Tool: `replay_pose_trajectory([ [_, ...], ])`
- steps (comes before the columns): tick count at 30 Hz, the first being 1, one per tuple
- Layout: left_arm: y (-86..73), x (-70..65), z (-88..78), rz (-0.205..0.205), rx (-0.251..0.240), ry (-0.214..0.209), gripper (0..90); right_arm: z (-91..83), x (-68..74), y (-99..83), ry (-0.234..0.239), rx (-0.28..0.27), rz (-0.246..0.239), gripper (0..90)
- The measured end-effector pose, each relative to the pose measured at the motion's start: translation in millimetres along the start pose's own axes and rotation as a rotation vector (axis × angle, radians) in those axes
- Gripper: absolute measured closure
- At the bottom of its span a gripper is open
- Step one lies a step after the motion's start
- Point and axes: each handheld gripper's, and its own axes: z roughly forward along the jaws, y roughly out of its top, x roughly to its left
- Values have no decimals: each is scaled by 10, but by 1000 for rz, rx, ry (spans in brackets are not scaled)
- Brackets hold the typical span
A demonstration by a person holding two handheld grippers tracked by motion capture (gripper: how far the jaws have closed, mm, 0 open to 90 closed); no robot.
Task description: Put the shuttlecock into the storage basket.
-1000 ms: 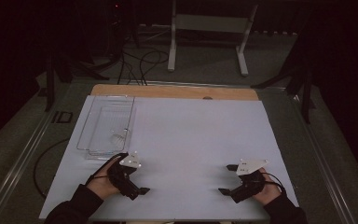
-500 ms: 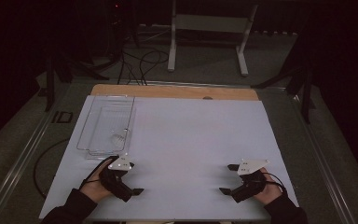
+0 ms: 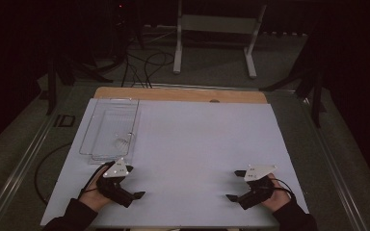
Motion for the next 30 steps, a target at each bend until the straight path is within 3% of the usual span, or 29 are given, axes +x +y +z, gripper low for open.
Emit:
replay_pose_trajectory([
  [7,-14,-25,32,19,27,-3,0,24,-10,-9,6,0,0,91],
  [19,-3,-29,22,-7,-32,-3,0,22,-7,-6,9,-3,1,91],
  [30,-4,-79,76,-7,-45,43,0,46,7,-5,10,8,-7,91],
])
